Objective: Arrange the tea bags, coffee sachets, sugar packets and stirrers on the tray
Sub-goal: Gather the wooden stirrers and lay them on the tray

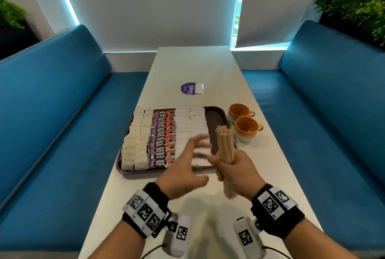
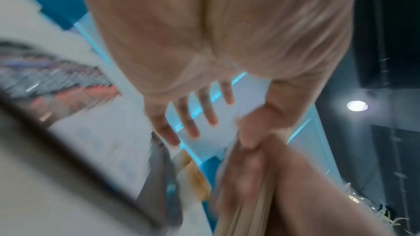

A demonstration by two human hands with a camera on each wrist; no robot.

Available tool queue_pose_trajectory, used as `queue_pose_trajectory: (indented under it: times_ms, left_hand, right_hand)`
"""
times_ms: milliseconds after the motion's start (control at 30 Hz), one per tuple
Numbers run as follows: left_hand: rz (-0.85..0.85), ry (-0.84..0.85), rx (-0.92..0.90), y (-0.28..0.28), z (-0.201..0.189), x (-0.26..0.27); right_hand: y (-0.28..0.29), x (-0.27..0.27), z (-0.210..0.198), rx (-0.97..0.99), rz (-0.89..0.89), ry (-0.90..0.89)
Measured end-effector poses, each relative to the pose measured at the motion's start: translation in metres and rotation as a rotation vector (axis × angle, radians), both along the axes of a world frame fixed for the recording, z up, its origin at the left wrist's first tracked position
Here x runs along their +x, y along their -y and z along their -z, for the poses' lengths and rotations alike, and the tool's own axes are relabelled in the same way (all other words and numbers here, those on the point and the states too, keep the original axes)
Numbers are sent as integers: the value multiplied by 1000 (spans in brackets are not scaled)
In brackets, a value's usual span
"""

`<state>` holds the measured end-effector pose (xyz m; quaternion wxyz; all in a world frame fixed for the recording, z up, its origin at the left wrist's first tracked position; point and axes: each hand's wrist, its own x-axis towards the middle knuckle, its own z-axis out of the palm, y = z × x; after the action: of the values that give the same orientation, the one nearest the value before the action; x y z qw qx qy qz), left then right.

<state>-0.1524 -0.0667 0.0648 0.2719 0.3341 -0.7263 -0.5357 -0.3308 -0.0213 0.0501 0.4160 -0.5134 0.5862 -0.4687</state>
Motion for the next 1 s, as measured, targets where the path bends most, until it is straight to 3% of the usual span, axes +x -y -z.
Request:
queue_pose_trajectory:
  times_ms: [100,167,267,333,400,533,667,767,833,900,1000]
  left_hand:
    - [-90,-48,-293,9,-28,4]
    - [-32,-18,-386,7,-40,0]
    - [81,225,-521,2,-39,-16]
    - [93,325,-610,0,-28,-26]
    - [80,352,-609,0,-21,-28]
    - [61,270,-498,2,-19,-22]
    - [-135,75,-340,3,-23,-22]
    - [-336,-87,-194,9,-28,-28]
    - [-434,-145,-201,17,-30,-27]
    - [-410,-131,-279,24,-34,-21]
    - [-142,77,-314,23,-37,-19]
  right_hand:
    - [-3,-3,13,111,-6,-128]
    - [-5,1,16,135,-45,-213]
    - [-1,9,10,118,-94,-325]
    - [-1,16,-2,95,-156,-506]
    - [-3,21,-9,100,-194,-547]
    - [-2,17,-6,190,-168,-378]
    - [2,19,-16,345,-193,-184]
    - [1,20,-18,255,-250,-138]
    - [1,19,-18,242,-228,-110]
    - [4,21,-17,235,-201,-118]
    - [7,22,-15,237,-185,-184]
